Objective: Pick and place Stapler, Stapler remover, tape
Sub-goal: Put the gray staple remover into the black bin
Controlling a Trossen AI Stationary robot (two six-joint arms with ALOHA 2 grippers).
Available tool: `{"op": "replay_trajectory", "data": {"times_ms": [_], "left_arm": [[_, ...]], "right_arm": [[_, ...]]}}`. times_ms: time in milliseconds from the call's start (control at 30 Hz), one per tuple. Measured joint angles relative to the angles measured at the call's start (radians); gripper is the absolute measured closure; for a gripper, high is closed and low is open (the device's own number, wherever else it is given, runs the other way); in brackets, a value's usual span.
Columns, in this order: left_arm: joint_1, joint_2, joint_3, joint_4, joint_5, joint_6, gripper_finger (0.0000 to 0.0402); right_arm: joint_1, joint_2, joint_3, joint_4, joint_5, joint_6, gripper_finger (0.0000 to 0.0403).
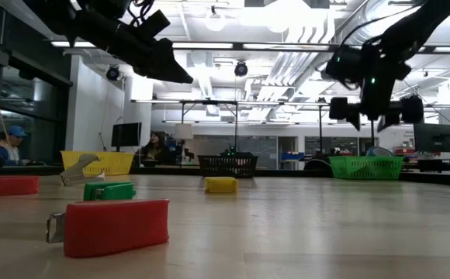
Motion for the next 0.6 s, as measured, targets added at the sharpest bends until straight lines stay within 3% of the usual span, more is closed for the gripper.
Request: {"op": "replay_trajectory", "data": {"times_ms": [333,600], "left_arm": [[0.0,-0.153,0.0,-0.242,-0.064,-0.07,0.0176],[0.0,-0.288,0.0,-0.506,-0.054,-0.273,0.0176]], "right_arm": [[0.149,-0.216,0.0,0.009,-0.017,-0.392,0.021],[0.273,-0.321,0.0,0.012,-0.061,-0.655,0.021]]}}
